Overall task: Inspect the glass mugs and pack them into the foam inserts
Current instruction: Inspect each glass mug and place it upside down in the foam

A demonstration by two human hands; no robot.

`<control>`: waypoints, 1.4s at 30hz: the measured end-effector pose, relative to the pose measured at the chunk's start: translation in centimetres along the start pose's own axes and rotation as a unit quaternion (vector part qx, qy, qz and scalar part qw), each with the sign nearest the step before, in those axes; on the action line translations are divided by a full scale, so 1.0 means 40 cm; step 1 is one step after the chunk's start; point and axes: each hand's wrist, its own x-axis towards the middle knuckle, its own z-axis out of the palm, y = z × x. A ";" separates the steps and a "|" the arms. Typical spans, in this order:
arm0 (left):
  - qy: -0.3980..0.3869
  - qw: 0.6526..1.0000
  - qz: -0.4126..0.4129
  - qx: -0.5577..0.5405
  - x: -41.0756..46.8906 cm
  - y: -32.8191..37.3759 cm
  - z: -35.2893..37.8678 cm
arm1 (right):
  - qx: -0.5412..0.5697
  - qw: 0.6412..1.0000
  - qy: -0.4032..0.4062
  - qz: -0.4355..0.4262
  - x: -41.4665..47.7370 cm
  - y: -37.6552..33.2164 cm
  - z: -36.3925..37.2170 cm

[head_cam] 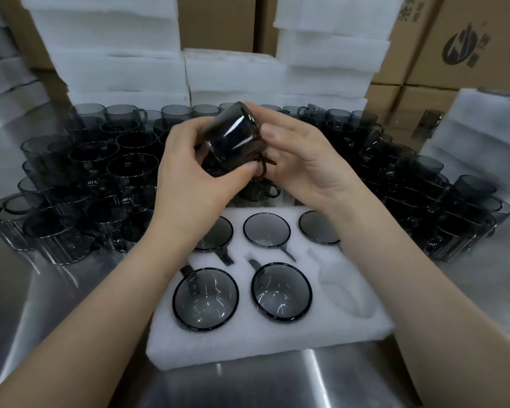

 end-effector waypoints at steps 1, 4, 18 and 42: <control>0.003 1.000 -0.002 0.002 0.000 0.001 0.000 | -0.016 1.000 0.007 -0.017 0.000 0.000 0.003; 0.002 1.000 0.000 0.015 -0.001 0.007 -0.002 | -0.128 0.989 0.020 -0.069 -0.004 0.000 0.018; -0.015 0.993 0.046 0.108 -0.006 0.018 -0.001 | -0.472 0.857 0.094 -0.182 -0.022 -0.003 0.071; -0.019 0.992 0.019 0.124 -0.006 0.008 0.010 | -0.310 0.927 0.145 -0.150 -0.005 -0.002 0.060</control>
